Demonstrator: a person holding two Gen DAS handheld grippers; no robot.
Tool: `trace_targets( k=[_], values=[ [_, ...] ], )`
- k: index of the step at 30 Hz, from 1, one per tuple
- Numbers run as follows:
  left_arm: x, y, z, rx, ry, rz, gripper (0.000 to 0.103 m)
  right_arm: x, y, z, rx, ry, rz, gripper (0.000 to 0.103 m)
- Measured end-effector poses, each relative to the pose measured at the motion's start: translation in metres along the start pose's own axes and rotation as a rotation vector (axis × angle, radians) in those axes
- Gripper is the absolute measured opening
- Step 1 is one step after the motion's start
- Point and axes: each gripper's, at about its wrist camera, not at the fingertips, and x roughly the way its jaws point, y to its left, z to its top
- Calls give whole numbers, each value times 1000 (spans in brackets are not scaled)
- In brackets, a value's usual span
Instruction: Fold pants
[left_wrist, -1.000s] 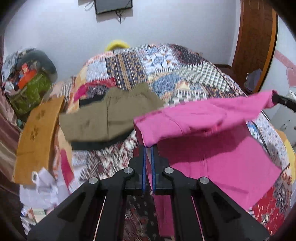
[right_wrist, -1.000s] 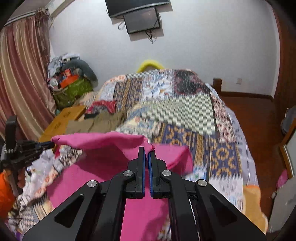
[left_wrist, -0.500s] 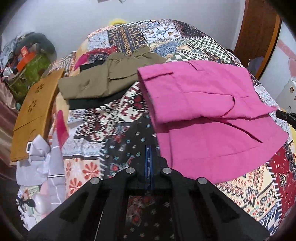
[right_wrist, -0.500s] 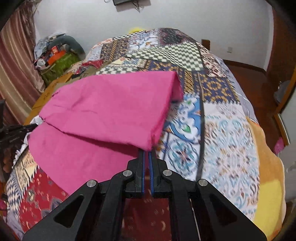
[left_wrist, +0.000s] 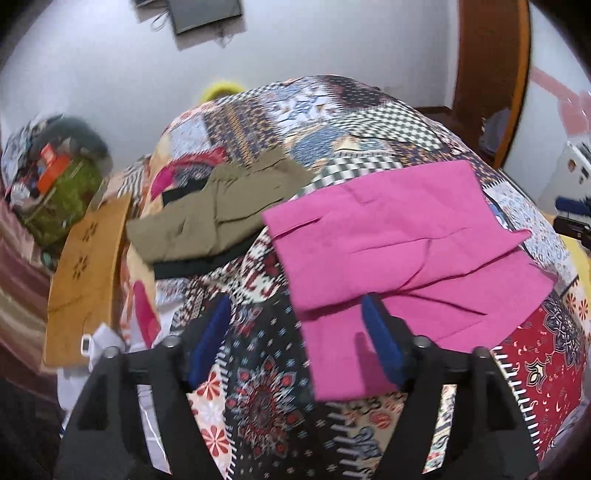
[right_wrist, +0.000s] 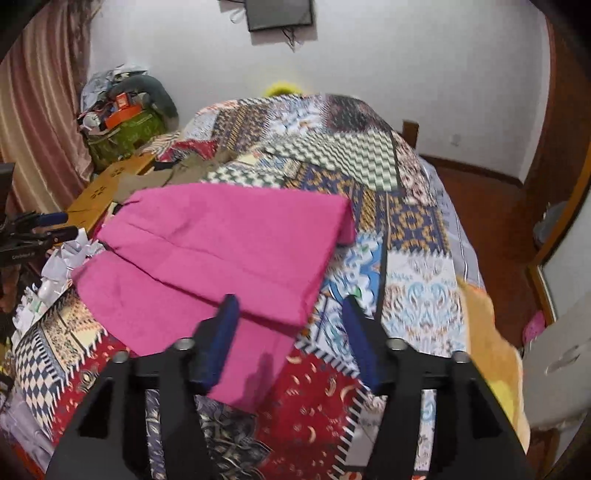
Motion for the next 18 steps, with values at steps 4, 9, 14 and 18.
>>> trace_targets(
  k=[4,9,14,18],
  values=[
    [14,-22,9,70,30,-17,83,13,21,8,-59,15,39,66],
    [34,-47,13,149,69,-32,83,44,46,10,-137,81,93,66],
    [55,-66,12,231,112,-36,83,69,67,10,-211,136,129,66],
    [61,-64,20,218,110,-55,83,87,79,15,-264,173,151,66]
  ],
)
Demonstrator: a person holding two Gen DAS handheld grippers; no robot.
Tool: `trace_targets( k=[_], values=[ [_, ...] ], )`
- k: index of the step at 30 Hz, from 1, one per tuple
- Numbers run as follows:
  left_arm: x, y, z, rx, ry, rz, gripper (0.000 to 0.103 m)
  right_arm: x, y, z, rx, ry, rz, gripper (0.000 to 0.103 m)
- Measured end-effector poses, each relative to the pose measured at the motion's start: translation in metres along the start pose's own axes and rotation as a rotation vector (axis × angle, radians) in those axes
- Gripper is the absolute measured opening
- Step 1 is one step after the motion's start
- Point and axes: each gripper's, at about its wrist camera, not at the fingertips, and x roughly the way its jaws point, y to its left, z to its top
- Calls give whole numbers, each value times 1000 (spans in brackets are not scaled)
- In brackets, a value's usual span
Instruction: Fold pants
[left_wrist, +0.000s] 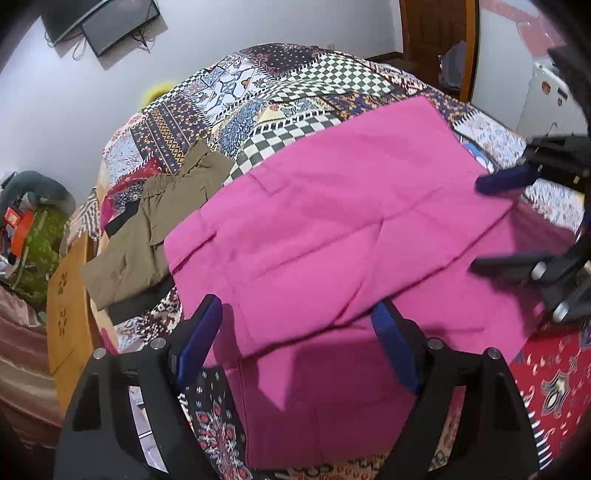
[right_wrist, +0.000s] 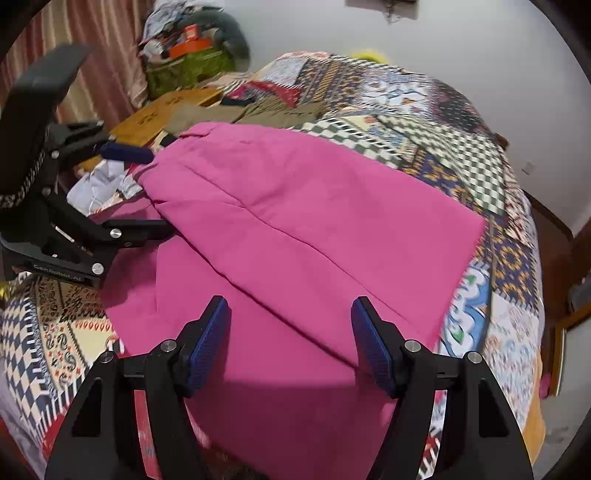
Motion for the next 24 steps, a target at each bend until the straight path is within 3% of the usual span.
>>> trace_targets(
  k=[5,7,9,11,14,17,19,21,24],
  values=[
    [-1,15,16,-61,-13,-44,83,16,6,17,-38,11,34,65],
    [-3,17,19,-71,-20,-52,83,19,4,23,-34,2,37,54],
    [-6,16,19,-70,-32,-69,83,21,-1,30,-15,-6,55,33],
    [-5,13,19,-58,-20,-100,83,21,-5,34,7,-23,70,17],
    [0,7,15,-39,-2,-95,82,11,-10,40,33,-77,73,9],
    [3,5,14,-32,11,-59,57,-1,-11,44,39,-117,68,7],
    [1,7,13,-43,4,-37,30,-13,-11,45,46,-143,76,7],
    [-5,11,13,-57,-15,-32,19,-20,-10,46,40,-157,77,6],
    [-25,13,13,-56,-61,-14,14,-32,-4,44,23,-172,76,6]
  ],
)
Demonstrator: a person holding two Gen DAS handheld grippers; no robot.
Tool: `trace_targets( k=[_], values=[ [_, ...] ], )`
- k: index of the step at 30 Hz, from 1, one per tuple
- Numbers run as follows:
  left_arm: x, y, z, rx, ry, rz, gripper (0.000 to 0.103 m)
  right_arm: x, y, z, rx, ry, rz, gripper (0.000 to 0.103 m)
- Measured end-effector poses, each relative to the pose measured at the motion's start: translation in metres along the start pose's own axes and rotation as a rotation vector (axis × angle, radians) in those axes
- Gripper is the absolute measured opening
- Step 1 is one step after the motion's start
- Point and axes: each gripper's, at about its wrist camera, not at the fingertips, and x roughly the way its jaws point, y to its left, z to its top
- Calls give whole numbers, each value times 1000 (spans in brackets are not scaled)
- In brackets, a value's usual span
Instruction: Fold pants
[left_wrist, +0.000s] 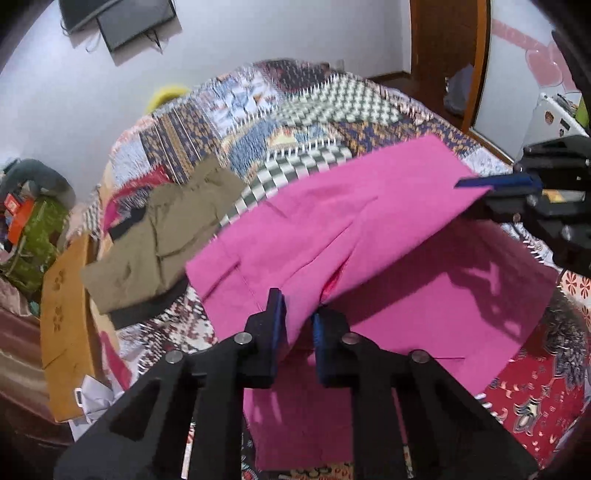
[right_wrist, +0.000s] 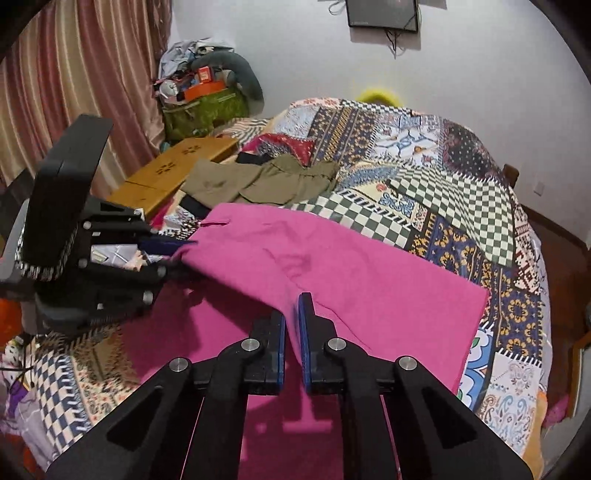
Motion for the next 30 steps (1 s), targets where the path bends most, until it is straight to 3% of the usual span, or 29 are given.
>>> trace_targets(
  k=[8,20,30],
  values=[
    [-48,-11,-15,31,-56,-3,10,-31,17,-10,-10,-40,7,5],
    [-42,-41,-61,28,18,-62,10,-35,37,-57,2,22,9,5],
    [-45,-31,-84,-42,44,-123,19,-30,40,-86,58,78,30,8]
  ],
)
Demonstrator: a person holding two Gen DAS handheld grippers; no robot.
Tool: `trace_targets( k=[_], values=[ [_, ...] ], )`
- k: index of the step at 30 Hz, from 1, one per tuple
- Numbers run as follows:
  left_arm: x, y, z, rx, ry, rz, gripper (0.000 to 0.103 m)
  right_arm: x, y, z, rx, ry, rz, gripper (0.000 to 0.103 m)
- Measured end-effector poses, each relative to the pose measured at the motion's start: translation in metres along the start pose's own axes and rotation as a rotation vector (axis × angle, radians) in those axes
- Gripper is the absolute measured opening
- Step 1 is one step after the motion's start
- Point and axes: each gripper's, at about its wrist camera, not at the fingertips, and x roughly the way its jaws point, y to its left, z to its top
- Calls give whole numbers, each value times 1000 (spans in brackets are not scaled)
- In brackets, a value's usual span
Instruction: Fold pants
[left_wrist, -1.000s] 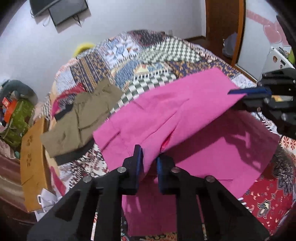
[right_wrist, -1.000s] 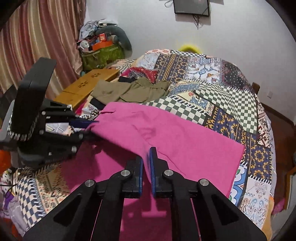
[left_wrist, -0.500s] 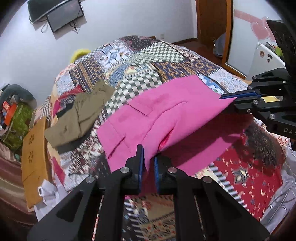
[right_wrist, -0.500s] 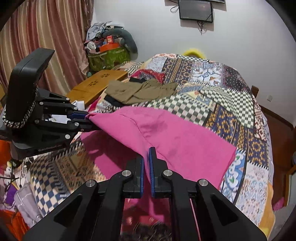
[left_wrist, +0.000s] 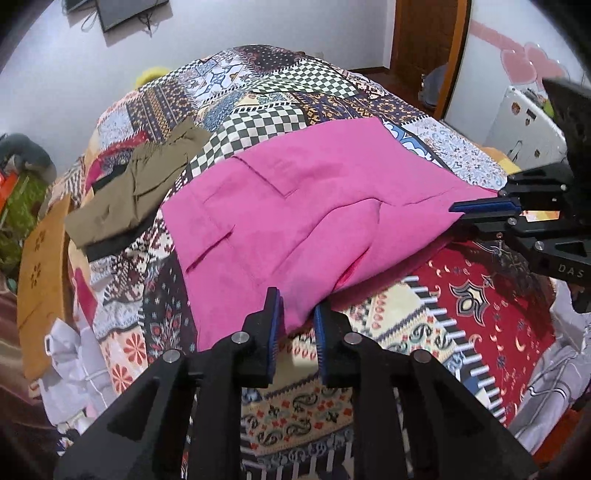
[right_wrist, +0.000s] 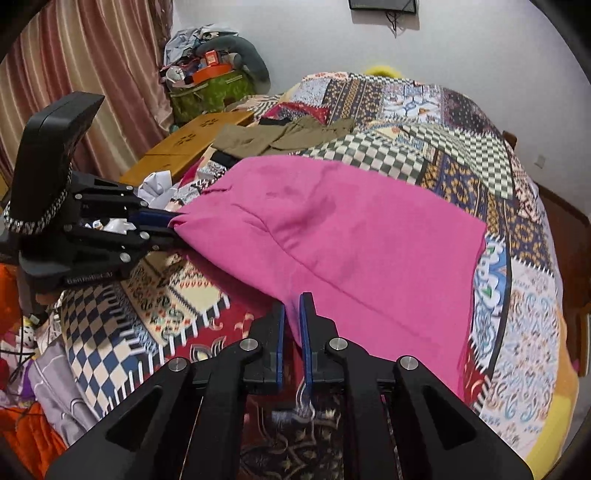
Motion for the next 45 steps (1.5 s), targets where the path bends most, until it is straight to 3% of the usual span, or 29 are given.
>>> trace_targets(
  k=[5,7,10,14,16,20,23,26,29,32,33,34,37,45],
  values=[
    [-18,17,-13,-45,-13,15,28,-13,-9,-9,63,4,6,11],
    [-24,26,-14,-73,-26,28,37,-22,-13,-8,80,-11,1,14],
    [-32,48,-12,-157,-57,42,48,-34,-18,-5,110,-49,-6,21],
    [-28,67,0,-235,-53,59,50,-42,-24,4,156,-94,-23,35],
    [-21,70,3,-257,-43,39,59,-39,-24,11,175,-104,-26,37],
    [2,65,3,-283,18,-32,59,-18,-18,19,186,-87,-10,38],
    [21,56,-1,-280,69,-45,59,1,-12,18,181,-54,-5,38],
    [25,54,-4,-294,64,-38,60,16,-8,17,181,-24,-4,38],
    [20,51,-6,-275,32,-7,50,28,-8,14,186,13,3,38],
    [15,49,-6,-242,16,42,30,33,-9,11,181,22,6,38],
    [15,51,-6,-233,17,74,11,31,-10,11,179,22,8,38],
    [16,54,-7,-229,27,89,10,31,-10,10,179,25,6,38],
    [16,64,-12,-263,33,37,10,29,-12,8,174,31,-5,38],
    [22,61,-16,-233,35,75,10,9,-36,-12,220,19,-65,36]
  ],
)
